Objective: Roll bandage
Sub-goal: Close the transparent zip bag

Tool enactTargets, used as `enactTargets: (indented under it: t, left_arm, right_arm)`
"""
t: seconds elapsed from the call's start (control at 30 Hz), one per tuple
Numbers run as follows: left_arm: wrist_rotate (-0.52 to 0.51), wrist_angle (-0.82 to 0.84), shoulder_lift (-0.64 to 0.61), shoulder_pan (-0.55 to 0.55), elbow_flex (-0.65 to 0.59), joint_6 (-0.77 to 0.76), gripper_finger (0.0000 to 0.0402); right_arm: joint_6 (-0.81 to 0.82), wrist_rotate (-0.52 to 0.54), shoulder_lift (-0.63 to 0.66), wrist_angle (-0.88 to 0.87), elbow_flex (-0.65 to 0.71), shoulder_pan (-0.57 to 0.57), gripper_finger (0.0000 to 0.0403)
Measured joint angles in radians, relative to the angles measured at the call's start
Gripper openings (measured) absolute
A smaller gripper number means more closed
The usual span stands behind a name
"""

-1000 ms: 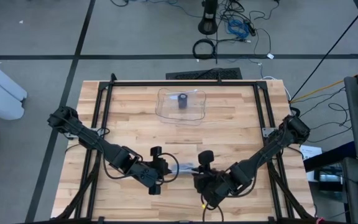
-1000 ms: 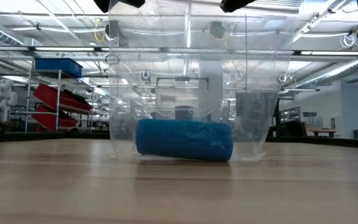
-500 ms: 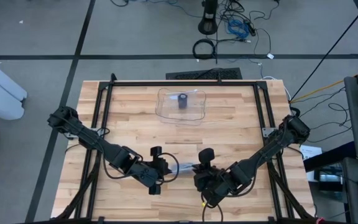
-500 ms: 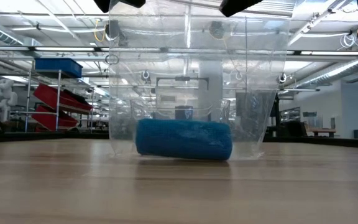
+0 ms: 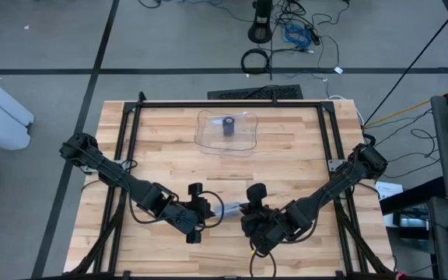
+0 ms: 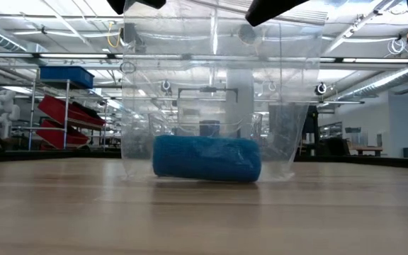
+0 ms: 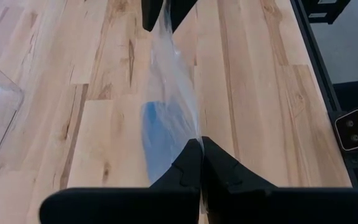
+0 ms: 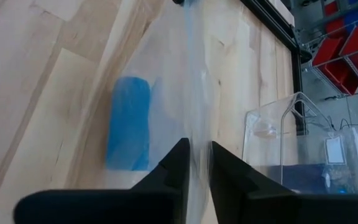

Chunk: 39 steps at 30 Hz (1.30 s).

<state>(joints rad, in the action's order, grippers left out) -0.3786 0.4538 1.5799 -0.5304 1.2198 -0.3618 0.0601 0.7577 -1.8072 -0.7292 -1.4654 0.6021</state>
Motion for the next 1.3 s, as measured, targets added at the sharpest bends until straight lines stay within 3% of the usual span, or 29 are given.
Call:
enactTargets:
  t: [0.17, 0.67, 0.83, 1.13, 1.3]
  left_arm:
    - [0.0, 0.0, 0.0, 0.0, 0.0, 0.0, 0.0]
    - [0.0, 0.0, 0.0, 0.0, 0.0, -0.001, 0.0]
    - [0.0, -0.003, 0.0, 0.0, 0.0, -0.001, 0.0]
    - [0.0, -0.003, 0.0, 0.0, 0.0, -0.003, 0.0]
    - [0.0, -0.002, 0.0, 0.0, 0.0, -0.003, 0.0]
  right_arm:
    - [-0.006, -0.005, -0.001, -0.001, 0.0, -0.006, 0.0005]
    - [0.059, -0.058, -0.002, 0.011, 0.0, -0.014, 0.0001]
    - [0.051, -0.059, -0.002, 0.039, 0.0, -0.02, 0.0027]
    - [0.03, -0.055, -0.002, 0.062, 0.0, -0.048, 0.0119]
    - [0.009, -0.054, -0.002, 0.069, 0.0, -0.057, 0.0097]
